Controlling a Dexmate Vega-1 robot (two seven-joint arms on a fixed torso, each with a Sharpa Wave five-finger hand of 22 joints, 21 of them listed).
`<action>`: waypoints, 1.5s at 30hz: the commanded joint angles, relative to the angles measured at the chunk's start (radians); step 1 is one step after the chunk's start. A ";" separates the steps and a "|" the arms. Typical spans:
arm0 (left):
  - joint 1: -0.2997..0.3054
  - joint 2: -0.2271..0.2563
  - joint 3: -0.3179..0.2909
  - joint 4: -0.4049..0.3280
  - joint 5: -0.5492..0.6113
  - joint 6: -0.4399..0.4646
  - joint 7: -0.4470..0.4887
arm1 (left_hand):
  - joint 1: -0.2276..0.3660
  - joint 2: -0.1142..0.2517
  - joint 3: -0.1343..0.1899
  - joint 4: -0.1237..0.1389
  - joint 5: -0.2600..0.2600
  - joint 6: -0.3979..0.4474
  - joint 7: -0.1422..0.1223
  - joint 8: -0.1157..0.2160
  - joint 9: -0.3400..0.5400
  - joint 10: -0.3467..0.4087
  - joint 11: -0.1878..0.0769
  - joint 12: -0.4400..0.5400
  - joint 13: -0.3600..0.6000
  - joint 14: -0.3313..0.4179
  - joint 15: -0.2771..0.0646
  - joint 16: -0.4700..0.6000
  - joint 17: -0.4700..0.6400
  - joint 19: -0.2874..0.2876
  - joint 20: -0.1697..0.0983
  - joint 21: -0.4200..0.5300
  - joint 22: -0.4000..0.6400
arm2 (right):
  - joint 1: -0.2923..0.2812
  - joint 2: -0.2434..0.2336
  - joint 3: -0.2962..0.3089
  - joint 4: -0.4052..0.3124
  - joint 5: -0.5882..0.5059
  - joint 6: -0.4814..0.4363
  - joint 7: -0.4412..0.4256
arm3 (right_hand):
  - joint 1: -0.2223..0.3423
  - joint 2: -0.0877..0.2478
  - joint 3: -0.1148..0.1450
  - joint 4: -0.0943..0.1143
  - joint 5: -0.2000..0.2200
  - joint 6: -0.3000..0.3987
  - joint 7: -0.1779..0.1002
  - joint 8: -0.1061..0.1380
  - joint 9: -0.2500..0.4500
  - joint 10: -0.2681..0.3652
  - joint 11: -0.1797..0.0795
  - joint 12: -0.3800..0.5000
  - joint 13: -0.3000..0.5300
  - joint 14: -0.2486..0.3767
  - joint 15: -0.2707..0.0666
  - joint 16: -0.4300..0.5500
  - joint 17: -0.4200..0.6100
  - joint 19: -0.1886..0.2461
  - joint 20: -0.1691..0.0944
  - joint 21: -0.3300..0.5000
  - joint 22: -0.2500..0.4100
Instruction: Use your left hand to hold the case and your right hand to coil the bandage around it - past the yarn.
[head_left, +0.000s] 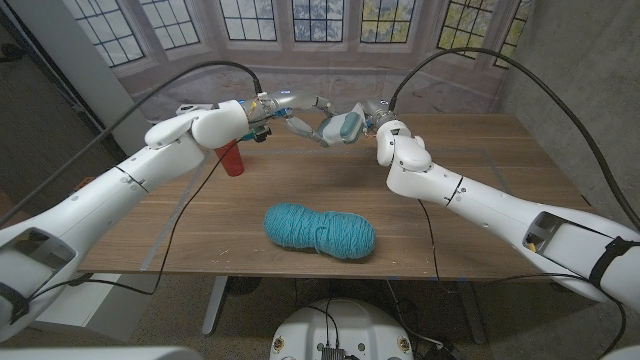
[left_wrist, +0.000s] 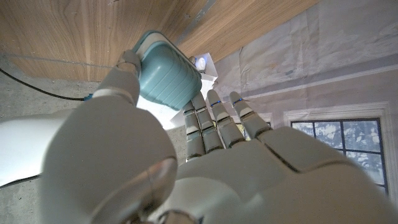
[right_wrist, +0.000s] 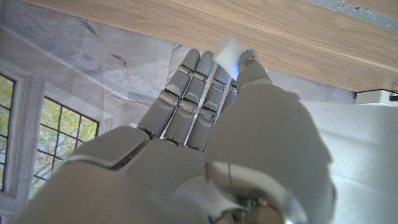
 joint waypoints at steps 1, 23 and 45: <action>-0.015 -0.002 0.015 0.029 -0.008 -0.015 -0.016 | -0.053 0.065 0.016 0.014 0.004 0.032 -0.022 0.319 0.007 0.026 -0.028 0.004 0.003 -0.004 0.001 0.001 0.001 -0.002 0.000 0.001 0.005 | 0.018 0.016 0.001 0.020 -0.017 0.010 0.001 | 0.013 0.003 -0.006 0.002 0.005 0.000 -0.002 0.007 0.002 0.017 -0.020 0.004 0.002 0.006 -0.118 -0.001 0.005 -0.005 -0.059 -0.005 0.002; -0.018 0.006 0.027 0.054 -0.026 -0.023 -0.053 | -0.057 0.063 0.017 0.014 0.003 0.034 -0.021 0.318 0.006 0.025 -0.026 0.003 0.003 -0.006 0.002 0.000 -0.001 -0.006 0.000 0.001 0.005 | 0.044 0.045 -0.002 0.040 -0.039 0.005 -0.004 | 0.014 0.004 -0.008 0.002 0.005 -0.001 -0.002 0.007 0.002 0.016 -0.018 0.003 0.003 0.005 -0.118 -0.004 0.008 -0.006 -0.059 -0.006 0.002; 0.002 0.008 0.044 0.075 -0.041 -0.015 -0.067 | -0.063 0.065 0.018 0.016 0.002 0.034 -0.018 0.315 0.005 0.024 -0.021 0.004 0.003 -0.007 0.003 0.000 -0.002 -0.008 0.001 0.001 0.005 | 0.038 0.053 -0.005 -0.011 -0.061 -0.012 -0.002 | 0.015 0.006 -0.009 0.002 0.005 -0.003 -0.003 0.007 0.002 0.013 -0.018 0.000 0.003 0.005 -0.118 -0.008 0.010 -0.007 -0.058 -0.006 0.002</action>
